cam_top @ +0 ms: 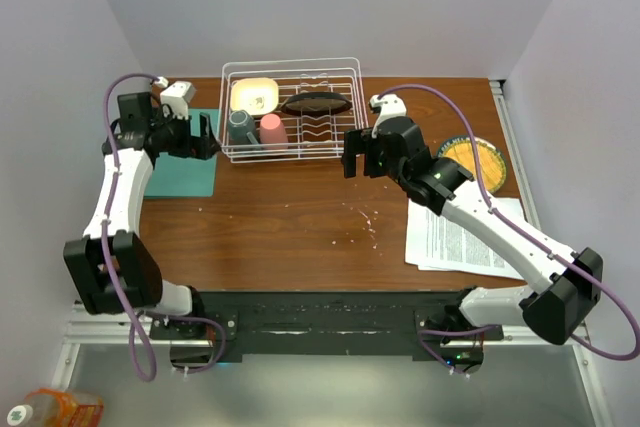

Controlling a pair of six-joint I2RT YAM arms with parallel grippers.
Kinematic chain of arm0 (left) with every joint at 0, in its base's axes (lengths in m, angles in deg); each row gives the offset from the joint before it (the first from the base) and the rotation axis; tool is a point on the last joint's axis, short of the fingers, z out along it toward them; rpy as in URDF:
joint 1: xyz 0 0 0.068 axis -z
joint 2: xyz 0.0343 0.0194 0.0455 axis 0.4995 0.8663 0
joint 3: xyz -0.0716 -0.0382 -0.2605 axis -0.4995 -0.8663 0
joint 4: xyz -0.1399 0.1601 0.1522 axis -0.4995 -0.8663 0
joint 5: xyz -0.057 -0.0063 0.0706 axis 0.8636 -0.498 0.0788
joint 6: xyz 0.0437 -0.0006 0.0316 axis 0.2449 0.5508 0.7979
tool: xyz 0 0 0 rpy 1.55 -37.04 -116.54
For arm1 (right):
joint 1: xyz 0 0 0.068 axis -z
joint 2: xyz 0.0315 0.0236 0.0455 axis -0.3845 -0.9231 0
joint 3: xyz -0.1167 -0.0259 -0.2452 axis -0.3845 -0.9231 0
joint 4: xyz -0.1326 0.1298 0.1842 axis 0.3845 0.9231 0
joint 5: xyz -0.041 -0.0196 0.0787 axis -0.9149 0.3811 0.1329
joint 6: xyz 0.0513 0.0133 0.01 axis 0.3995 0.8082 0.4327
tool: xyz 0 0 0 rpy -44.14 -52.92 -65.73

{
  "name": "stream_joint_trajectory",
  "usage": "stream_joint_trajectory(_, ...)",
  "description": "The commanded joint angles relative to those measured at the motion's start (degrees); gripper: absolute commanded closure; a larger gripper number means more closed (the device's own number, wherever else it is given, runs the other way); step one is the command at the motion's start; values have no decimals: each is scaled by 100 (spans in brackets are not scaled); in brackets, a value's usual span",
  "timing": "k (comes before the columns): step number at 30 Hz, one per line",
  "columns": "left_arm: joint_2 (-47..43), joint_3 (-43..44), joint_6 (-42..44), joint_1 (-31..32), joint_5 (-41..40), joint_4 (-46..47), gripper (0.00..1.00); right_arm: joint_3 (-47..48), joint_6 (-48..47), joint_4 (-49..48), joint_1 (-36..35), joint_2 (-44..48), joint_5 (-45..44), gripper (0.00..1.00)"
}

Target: Put the files into the folder

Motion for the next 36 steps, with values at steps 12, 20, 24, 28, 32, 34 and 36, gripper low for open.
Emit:
stream_joint_trajectory(12,2524,2022,-533,-654,-2167,1409,0,199,-69,-327,-16,146,-594,1)
stream_joint_trajectory(20,4407,3796,-436,-848,-2853,1770,0,-118,-184,-785,-86,296,-646,1)
stream_joint_trajectory(24,5382,4808,-568,-910,-2739,1560,0,-145,-228,-873,-130,174,-620,1)
stream_joint_trajectory(28,5789,5478,-753,-901,-2633,1365,0,-154,-228,-917,-217,-46,-611,1)
stream_joint_trajectory(32,5124,4259,-1025,-901,-2783,2119,0,-206,-210,-979,-253,-169,-602,1)
stream_joint_trajectory(34,4902,3680,-1025,-910,-2817,2498,0,-198,-210,-970,-253,-205,-594,1)
stream_joint_trajectory(36,4682,3440,-1051,-910,-2914,2630,0,-180,-219,-961,-253,-222,-620,1)
